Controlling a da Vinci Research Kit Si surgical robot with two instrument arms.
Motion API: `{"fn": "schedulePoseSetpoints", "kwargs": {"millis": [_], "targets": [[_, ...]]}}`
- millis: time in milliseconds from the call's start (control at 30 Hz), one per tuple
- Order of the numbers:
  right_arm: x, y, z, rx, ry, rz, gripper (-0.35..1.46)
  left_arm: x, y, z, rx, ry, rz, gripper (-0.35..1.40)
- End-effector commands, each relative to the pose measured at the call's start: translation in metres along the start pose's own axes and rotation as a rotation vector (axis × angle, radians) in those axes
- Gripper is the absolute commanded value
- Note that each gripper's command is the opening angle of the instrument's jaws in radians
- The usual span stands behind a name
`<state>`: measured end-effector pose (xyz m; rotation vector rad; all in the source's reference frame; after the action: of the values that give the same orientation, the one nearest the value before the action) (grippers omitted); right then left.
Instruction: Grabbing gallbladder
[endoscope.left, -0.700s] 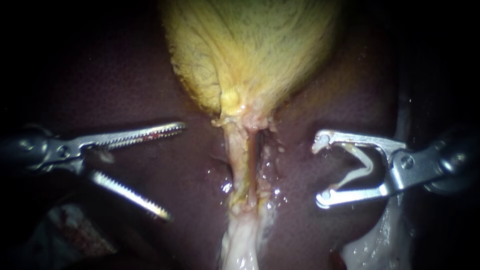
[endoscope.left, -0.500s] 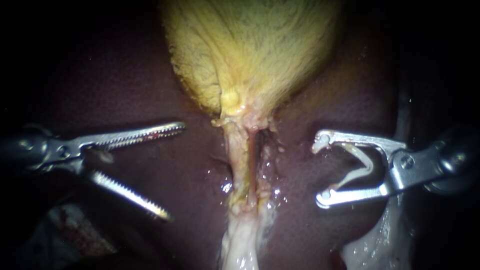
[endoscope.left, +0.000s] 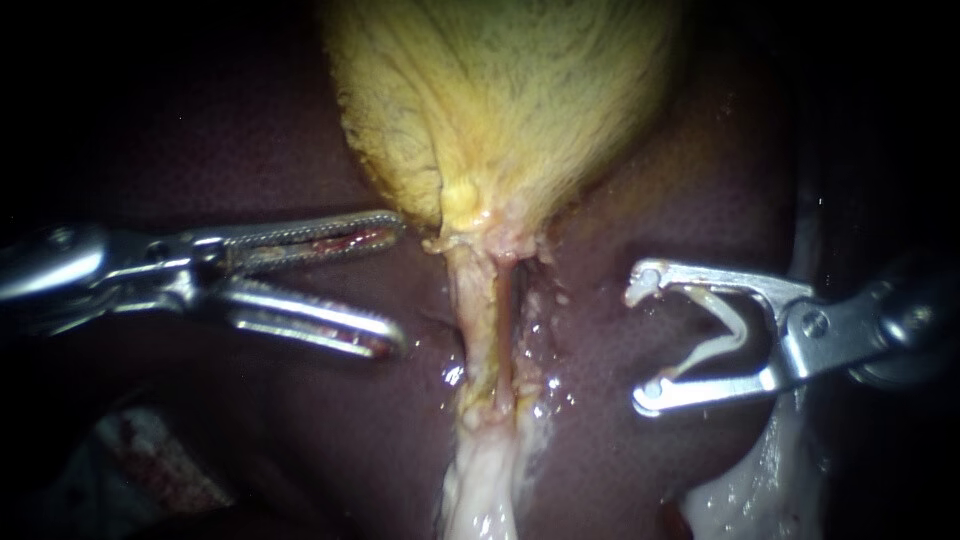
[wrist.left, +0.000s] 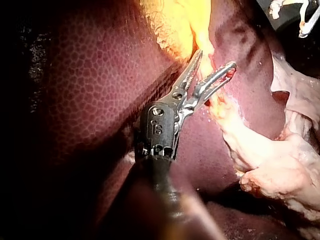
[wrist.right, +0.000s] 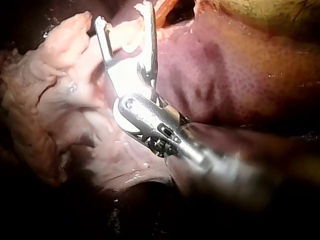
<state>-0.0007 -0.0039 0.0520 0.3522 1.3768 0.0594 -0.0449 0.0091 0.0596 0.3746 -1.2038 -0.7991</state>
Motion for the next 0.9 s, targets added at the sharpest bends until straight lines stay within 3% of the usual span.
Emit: {"fn": "schedulePoseSetpoints", "kwargs": {"millis": [33,300,767,900], "targets": [[0.0000,0.0000,0.0000,0.000,0.000,0.000,0.60,0.0002,0.0003,0.0003,-0.009,0.004,-0.012,0.27],[0.0000,0.0000,0.0000,0.000,0.000,0.000,0.60,0.0005,0.0021,0.0018,-0.049,0.032,-0.076,0.14],[-0.0001,0.0001,0.0000,0.000,0.000,0.000,0.60,-0.0008,0.0030,0.0049,-0.070,0.036,-0.092,0.11],[-0.0001,0.0001,0.0000,-0.001,0.000,0.000,0.60,-0.0015,0.0032,0.0052,-0.072,0.035,-0.102,-0.03]]}}
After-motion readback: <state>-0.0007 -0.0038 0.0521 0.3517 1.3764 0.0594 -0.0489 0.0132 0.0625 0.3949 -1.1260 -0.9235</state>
